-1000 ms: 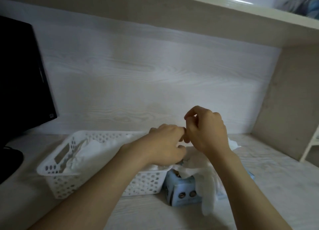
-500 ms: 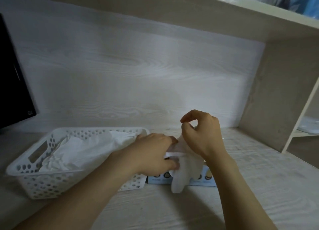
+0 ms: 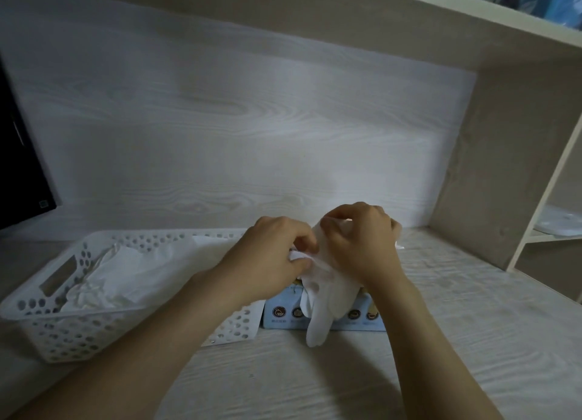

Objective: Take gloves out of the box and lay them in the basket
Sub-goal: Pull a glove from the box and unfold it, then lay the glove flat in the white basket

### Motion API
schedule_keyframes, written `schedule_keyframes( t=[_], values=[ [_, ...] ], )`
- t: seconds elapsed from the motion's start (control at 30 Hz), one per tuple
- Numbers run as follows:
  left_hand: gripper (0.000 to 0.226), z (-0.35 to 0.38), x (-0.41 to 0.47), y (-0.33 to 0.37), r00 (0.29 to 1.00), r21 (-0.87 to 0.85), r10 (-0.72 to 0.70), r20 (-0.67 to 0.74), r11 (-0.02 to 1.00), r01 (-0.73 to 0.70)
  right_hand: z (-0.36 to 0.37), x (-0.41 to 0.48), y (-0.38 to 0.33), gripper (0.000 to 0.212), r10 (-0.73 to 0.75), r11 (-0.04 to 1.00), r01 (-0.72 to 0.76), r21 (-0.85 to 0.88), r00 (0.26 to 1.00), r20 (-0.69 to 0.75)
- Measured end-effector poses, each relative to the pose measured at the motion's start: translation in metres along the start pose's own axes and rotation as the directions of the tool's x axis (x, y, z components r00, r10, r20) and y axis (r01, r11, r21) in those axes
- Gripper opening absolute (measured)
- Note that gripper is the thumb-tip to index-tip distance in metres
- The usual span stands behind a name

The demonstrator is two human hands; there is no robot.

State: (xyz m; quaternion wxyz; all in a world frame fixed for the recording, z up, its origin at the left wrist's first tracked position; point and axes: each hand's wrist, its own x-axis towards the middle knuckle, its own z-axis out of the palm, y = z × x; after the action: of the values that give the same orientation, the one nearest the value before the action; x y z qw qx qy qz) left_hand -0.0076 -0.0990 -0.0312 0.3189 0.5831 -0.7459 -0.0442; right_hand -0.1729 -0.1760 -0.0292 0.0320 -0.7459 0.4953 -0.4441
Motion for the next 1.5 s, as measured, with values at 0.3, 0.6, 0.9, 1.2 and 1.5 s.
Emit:
schedule_keyframes(
  t=[0.3,0.6,0.9,1.2,1.5],
  values=[
    [0.028,0.003,-0.002,0.002,0.951,0.209,0.044,0.305,0.972,-0.112,0.008,0.0,-0.001,0.015,-0.131,0.966,0.167,0.197,0.975,-0.18],
    [0.025,0.002,-0.005,0.008,0.954,0.217,0.02,0.3,0.972,-0.089,-0.004,-0.003,-0.008,0.008,-0.137,0.915,0.289,0.281,0.879,-0.457],
    [0.037,-0.034,0.004,0.011,0.931,-0.284,-0.291,-0.219,0.932,0.225,-0.018,-0.007,-0.022,0.014,0.244,0.629,-0.218,0.746,0.967,0.077],
    [0.037,-0.045,0.008,0.023,0.911,-0.458,-0.378,-0.166,0.848,0.268,-0.02,-0.002,-0.024,0.035,0.157,0.183,-0.418,0.89,0.906,0.393],
    [0.046,-0.044,0.004,0.019,0.892,-0.611,-0.439,-0.105,0.736,0.29,-0.014,-0.006,-0.021,0.019,0.181,0.468,-0.256,0.846,0.965,0.192]
  ],
)
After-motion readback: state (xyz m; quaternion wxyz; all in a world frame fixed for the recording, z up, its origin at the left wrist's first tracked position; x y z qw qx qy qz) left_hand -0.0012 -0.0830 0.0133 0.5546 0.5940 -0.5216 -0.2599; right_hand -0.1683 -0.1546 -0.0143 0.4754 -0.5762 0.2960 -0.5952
